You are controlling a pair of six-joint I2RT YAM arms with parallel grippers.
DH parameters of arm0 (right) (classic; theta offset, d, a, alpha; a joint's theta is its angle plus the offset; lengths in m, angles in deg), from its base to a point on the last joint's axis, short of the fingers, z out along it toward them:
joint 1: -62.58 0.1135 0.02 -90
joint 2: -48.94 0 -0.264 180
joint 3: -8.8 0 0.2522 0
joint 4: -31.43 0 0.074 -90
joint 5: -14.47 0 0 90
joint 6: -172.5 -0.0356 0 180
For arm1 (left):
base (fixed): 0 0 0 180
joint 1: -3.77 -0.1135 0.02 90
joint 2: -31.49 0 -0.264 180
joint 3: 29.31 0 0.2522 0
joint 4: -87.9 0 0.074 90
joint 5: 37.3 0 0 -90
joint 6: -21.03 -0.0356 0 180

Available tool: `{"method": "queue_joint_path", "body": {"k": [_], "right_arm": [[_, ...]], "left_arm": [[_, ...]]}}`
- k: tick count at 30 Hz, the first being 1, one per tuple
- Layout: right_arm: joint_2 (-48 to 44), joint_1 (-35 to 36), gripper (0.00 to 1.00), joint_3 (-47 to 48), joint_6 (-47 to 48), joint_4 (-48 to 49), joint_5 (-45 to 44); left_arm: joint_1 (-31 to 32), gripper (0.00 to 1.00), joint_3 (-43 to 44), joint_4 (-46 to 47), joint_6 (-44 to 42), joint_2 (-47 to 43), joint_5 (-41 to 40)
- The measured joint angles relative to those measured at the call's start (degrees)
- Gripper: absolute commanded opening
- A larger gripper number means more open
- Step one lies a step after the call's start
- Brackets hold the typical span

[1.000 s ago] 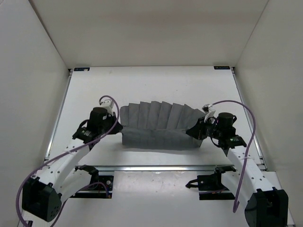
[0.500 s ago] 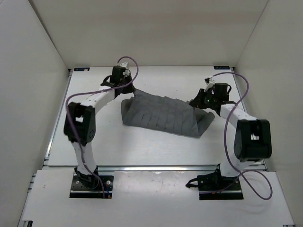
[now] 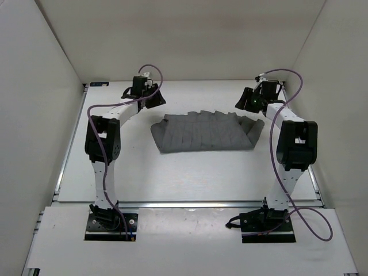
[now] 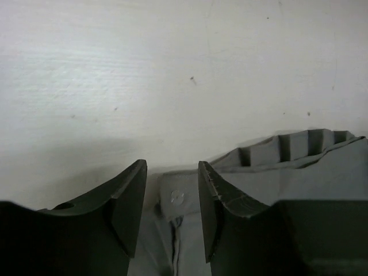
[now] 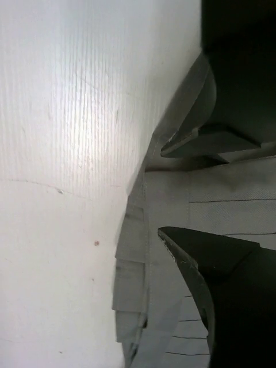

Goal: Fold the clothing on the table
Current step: Fold the skirt

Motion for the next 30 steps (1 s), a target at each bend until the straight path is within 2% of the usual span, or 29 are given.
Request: {"method": "queue_joint_path", "body": {"k": [2,6,12,18,25,28,30], "right_arm": [[-0.92,0.0,0.56,0.44,0.22,-1.03,-2.01],[-6.75,-0.28,0.53,-2.89,-0.15,-3.91,-5.51],[-23.45,-2.45,0.5,-17.11,-4.66,-7.45,-8.96],[-35.43,-3.82,0.5,-32.13,-9.53,-7.45,-11.28],[-36.46,-7.13,0.53,-37.86,-12.13,-6.08,-10.64],[-36.41,-7.13,0.53,-39.85,-12.94,-4.26,-10.01],[-35.78,-7.1,0.53,-40.61,-13.4,-3.58,-9.55]], "left_arm": [[-1.05,0.52,-3.48,1.81,0.63,-2.71,0.48],[-2.36,0.54,-13.07,0.83,0.63,-11.17,-0.46],[-0.04,0.54,-27.12,-1.55,-0.28,-24.44,-1.9],[1.95,0.53,-39.91,-1.38,1.2,-31.26,-1.86],[4.09,0.53,-47.41,0.48,3.67,-32.79,-1.18],[4.26,0.49,-50.4,3.15,6.03,-32.81,-0.55],[4.48,0.4,-51.65,4.74,7.78,-32.72,-0.26]]}}
